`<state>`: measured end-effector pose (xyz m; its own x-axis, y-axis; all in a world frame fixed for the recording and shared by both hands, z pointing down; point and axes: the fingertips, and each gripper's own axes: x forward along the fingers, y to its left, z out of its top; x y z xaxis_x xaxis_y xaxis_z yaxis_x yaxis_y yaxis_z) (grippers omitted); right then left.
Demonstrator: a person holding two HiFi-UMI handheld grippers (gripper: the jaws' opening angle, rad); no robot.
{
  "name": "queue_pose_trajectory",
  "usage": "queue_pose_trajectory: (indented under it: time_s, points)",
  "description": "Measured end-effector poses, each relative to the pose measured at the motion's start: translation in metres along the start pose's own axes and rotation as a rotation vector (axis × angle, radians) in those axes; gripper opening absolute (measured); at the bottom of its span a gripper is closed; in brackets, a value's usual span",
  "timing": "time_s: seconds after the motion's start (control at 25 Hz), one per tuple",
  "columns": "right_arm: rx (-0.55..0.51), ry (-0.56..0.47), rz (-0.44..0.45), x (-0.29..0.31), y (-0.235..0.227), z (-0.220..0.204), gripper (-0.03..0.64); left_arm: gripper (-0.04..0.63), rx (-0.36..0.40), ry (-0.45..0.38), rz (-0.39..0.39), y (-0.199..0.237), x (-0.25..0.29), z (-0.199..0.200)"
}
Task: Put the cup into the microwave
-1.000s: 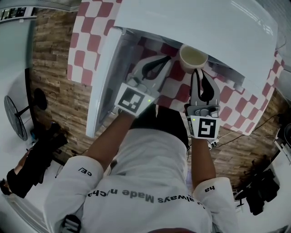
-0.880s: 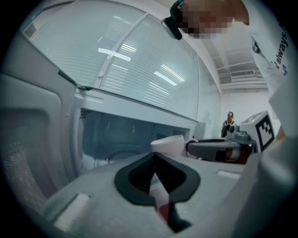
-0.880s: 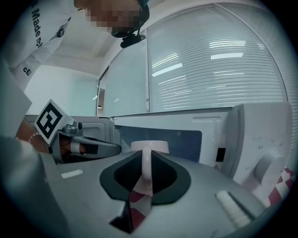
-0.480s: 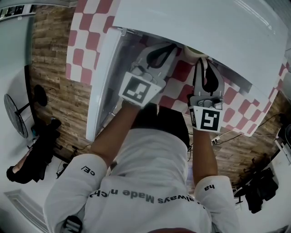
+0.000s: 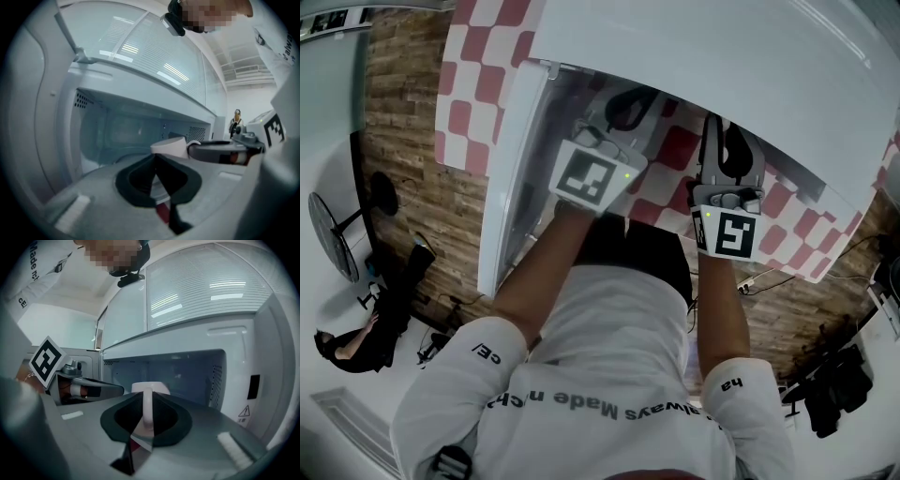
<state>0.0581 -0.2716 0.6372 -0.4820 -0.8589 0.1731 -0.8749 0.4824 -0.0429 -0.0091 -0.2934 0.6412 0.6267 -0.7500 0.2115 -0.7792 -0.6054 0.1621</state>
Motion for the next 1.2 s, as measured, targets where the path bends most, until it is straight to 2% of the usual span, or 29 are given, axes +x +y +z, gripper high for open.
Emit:
queue_pose_trajectory:
  time_s: [0.48,0.88,0.96,1.04,1.2]
  points:
    - [0.005,-0.031,0.011,0.014,-0.009,-0.015,0.038,0.005,0.016,-0.008,0.010,0.009,0.010,-0.004]
    - [-0.003,0.027,-0.004,0.035,-0.017,-0.031,0.041,0.005,0.026,-0.006,0.023,0.011,0.014,-0.002]
    - [0.016,0.063,-0.005,0.037,-0.016,-0.034,0.049,0.005,0.038,0.012,0.019,0.008,0.012,-0.003]
    - [0.026,0.079,-0.008,0.036,-0.015,-0.034,0.092,0.005,0.042,0.018,0.017,0.005,0.009,-0.001]
    - [0.027,0.097,-0.020,0.025,-0.013,-0.027,0.106,0.005,0.047,0.032,0.019,-0.001,-0.001,0.007]
